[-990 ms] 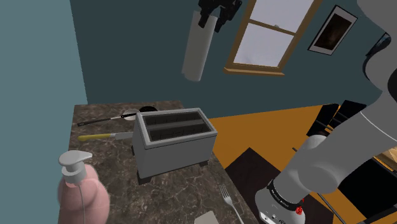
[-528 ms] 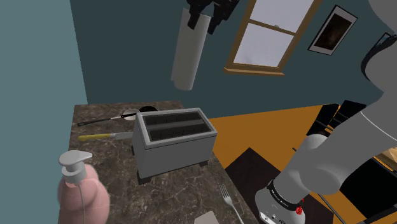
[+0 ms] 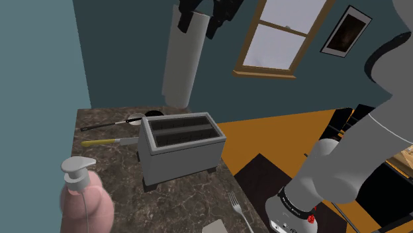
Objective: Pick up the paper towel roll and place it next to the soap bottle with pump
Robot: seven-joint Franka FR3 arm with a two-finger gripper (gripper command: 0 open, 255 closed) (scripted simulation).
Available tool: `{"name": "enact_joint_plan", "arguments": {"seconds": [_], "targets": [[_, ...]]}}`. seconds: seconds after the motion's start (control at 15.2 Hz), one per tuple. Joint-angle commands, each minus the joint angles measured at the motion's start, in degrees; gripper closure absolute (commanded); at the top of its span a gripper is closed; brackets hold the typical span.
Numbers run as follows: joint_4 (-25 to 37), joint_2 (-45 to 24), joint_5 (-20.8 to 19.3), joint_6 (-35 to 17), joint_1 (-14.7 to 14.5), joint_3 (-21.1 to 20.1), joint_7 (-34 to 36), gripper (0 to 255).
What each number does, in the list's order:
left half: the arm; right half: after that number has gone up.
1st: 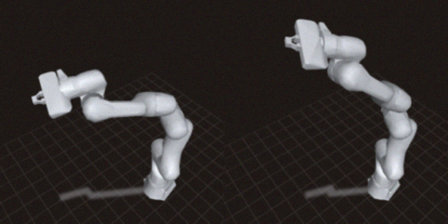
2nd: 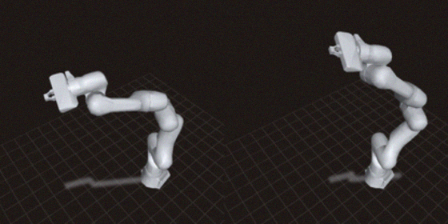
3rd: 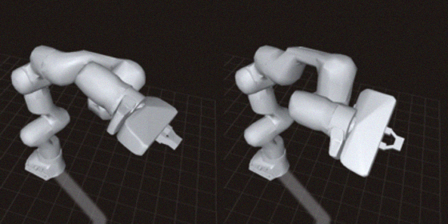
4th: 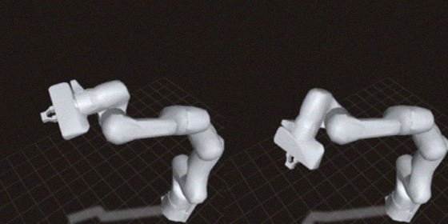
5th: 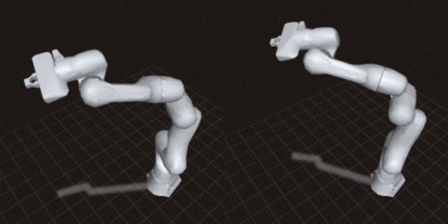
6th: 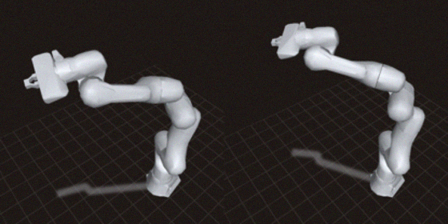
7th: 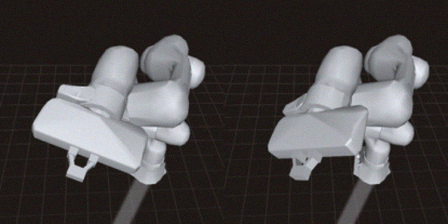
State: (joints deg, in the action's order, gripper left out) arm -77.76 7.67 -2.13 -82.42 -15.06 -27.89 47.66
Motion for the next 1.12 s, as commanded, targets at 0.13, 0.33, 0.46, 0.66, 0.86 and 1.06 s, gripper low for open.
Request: {"name": "enact_joint_plan", "arguments": {"seconds": [0.13,0.33,0.46,0.66,0.86,1.06], "targets": [[4.7,-4.9,-3.8,1.2,-3.3,-5.6,8.0,255],[9.9,-9.8,-7.9,3.2,-6.7,-9.4,13.7,255],[14.3,-13.9,-11.6,5.1,-9.9,-11.8,17.6,255],[25.5,-23.2,-20.4,10.2,-19.0,-14.8,24.1,255],[17.9,-19.4,-16.7,5.5,-16.0,-14.1,23.8,255],[11.8,-16.5,-14.1,1.6,-13.6,-13.8,23.4,255]]}}
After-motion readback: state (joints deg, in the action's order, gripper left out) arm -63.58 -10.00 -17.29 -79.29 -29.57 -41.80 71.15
